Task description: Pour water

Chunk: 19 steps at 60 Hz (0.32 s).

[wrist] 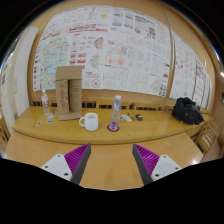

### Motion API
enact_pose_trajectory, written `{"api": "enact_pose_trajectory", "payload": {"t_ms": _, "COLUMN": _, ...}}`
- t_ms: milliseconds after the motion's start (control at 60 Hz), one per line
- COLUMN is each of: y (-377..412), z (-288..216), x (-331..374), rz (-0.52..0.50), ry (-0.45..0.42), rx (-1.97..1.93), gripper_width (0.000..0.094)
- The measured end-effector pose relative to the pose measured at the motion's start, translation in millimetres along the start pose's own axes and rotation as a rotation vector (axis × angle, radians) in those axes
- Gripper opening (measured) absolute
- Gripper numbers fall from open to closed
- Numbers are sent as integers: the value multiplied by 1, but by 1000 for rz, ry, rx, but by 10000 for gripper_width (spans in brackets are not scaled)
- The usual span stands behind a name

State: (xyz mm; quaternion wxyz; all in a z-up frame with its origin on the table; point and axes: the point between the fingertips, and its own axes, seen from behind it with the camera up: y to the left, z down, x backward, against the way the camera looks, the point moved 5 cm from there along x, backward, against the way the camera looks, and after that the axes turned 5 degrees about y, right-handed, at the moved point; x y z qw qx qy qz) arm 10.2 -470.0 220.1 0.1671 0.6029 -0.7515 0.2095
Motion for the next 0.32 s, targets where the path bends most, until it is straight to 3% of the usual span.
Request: {"api": "enact_pose_trajectory", "payload": {"t_ms": 317, "y": -5, "z": 15, "x": 75, "rz": -2, "ry": -7, "rx": -47, "gripper_width": 855}}
